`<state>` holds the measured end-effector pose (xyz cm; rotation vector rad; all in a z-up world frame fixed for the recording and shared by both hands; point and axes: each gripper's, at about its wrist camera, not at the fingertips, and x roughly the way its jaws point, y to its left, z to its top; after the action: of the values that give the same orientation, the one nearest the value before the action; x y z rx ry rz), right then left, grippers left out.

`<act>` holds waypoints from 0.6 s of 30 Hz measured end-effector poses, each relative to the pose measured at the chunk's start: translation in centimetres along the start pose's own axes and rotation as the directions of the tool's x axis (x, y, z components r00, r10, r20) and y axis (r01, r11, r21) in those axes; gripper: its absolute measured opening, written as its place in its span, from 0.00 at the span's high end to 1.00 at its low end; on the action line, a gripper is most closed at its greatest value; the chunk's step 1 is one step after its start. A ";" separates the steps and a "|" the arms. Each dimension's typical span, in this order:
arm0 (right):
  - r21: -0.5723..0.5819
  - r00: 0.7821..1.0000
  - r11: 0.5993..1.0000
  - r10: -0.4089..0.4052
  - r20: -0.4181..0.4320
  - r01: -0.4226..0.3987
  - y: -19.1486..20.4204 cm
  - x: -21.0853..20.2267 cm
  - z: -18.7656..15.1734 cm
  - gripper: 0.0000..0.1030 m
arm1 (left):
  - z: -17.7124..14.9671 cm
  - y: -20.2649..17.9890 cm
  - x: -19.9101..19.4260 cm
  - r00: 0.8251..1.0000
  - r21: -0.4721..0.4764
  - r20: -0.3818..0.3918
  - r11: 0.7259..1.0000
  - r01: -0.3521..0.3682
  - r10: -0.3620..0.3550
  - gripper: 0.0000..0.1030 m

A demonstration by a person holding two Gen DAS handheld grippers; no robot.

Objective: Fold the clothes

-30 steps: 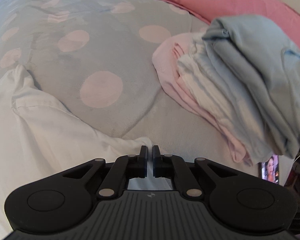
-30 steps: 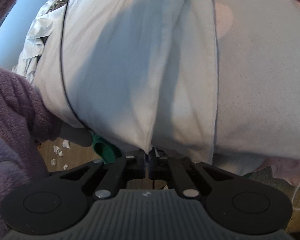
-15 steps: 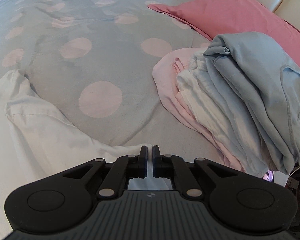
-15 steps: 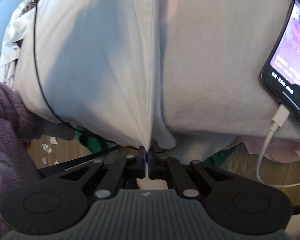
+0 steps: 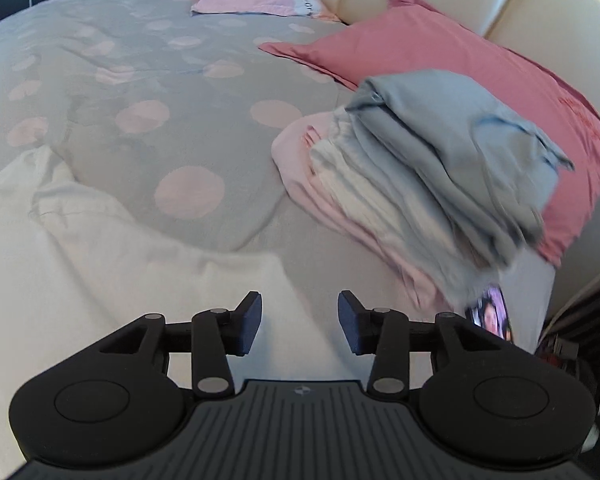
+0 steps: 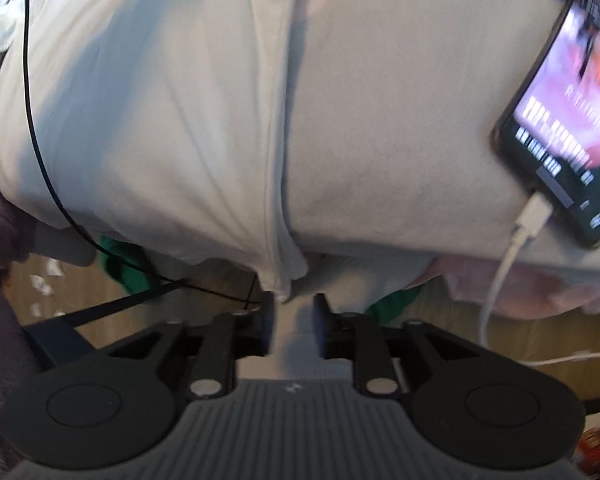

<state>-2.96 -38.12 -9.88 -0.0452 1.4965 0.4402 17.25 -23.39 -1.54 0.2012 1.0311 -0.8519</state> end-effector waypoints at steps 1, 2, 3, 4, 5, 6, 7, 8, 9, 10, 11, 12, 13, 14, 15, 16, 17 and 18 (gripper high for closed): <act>-0.025 1.000 1.000 -0.018 0.015 0.018 0.5 -0.5 0.0 0.71 | -0.9 0.0 -0.7 1.000 0.013 -0.004 1.000 -0.004 0.004 0.61; -0.051 0.999 0.998 -0.033 0.027 0.035 1.0 -1.0 0.1 0.71 | -1.8 -0.1 -1.3 1.000 0.025 -0.008 1.000 -0.009 0.009 0.61; -0.077 0.998 0.996 -0.048 0.041 0.051 1.5 -1.5 0.2 0.71 | -2.8 0.0 -2.0 1.000 0.031 -0.008 0.999 -0.010 0.010 0.61; -0.101 0.996 0.992 -0.065 0.058 0.070 2.0 -2.2 0.3 0.71 | -3.7 0.1 -2.6 1.000 0.036 -0.008 0.999 -0.011 0.011 0.61; -0.123 0.994 0.988 -0.082 0.078 0.091 2.5 -2.9 0.6 0.71 | -4.8 0.3 -3.2 1.000 0.034 -0.010 0.999 -0.012 0.013 0.61; -0.145 0.990 0.983 -0.098 0.099 0.112 3.0 -3.6 0.8 0.71 | -5.8 0.5 -3.8 1.000 0.031 -0.012 0.999 -0.014 0.014 0.61; -0.162 0.986 0.978 -0.112 0.121 0.131 3.4 -4.3 1.1 0.71 | -6.8 0.7 -4.3 1.000 0.028 -0.014 1.000 -0.015 0.015 0.61; -0.174 0.982 0.973 -0.124 0.145 0.149 3.7 -5.1 1.5 0.71 | -7.7 1.0 -4.7 1.000 0.023 -0.022 1.000 -0.022 0.023 0.61; -0.182 0.977 0.970 -0.132 0.168 0.162 3.9 -5.7 2.0 0.71 | -8.5 1.3 -5.1 0.999 0.018 -0.026 0.999 -0.032 0.032 0.61; -0.184 0.972 0.968 -0.136 0.190 0.171 4.1 -6.2 2.6 0.72 | -9.3 1.6 -5.5 0.999 0.014 -0.030 0.999 -0.041 0.042 0.61; -0.184 0.968 0.967 -0.138 0.210 0.178 4.2 -6.6 3.3 0.72 | -10.1 2.0 -5.9 0.998 0.010 -0.034 0.999 -0.051 0.052 0.61; -0.184 0.963 0.965 -0.140 0.230 0.185 4.3 -7.0 4.0 0.73 | -10.8 2.3 -6.3 0.998 0.005 -0.034 0.998 -0.060 0.060 0.61; -0.183 0.960 0.965 -0.140 0.242 0.187 4.5 -7.2 4.7 0.73 | -11.6 2.7 -7.0 0.997 -0.007 -0.027 0.998 -0.069 0.069 0.61; -0.182 0.959 0.965 -0.139 0.249 0.187 4.6 -7.2 5.4 0.73 | -12.5 3.2 -7.6 0.997 -0.020 -0.021 0.997 -0.079 0.078 0.61; -0.188 0.958 0.964 -0.135 0.253 0.186 4.9 -7.2 6.1 0.73 | -13.2 3.6 -8.2 0.996 -0.033 -0.015 0.996 -0.088 0.088 0.61; -0.199 0.958 0.963 -0.129 0.256 0.183 5.3 -7.0 6.8 0.73 | -13.8 4.2 -8.8 0.995 -0.047 -0.011 0.993 -0.104 0.104 0.61; -0.212 0.958 0.960 -0.127 0.257 0.184 5.8 -6.9 7.4 0.73 | -14.5 4.8 -9.5 0.993 -0.061 -0.009 0.991 -0.121 0.120 0.61; -0.226 0.958 0.956 -0.128 0.257 0.188 6.5 -6.7 8.0 0.72 | -15.0 5.4 -10.1 0.990 -0.073 -0.004 0.987 -0.141 0.141 0.61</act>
<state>2.57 -31.46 -1.15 -0.2994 1.1833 0.4830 8.62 -6.61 -2.46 0.2092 1.0330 -0.6848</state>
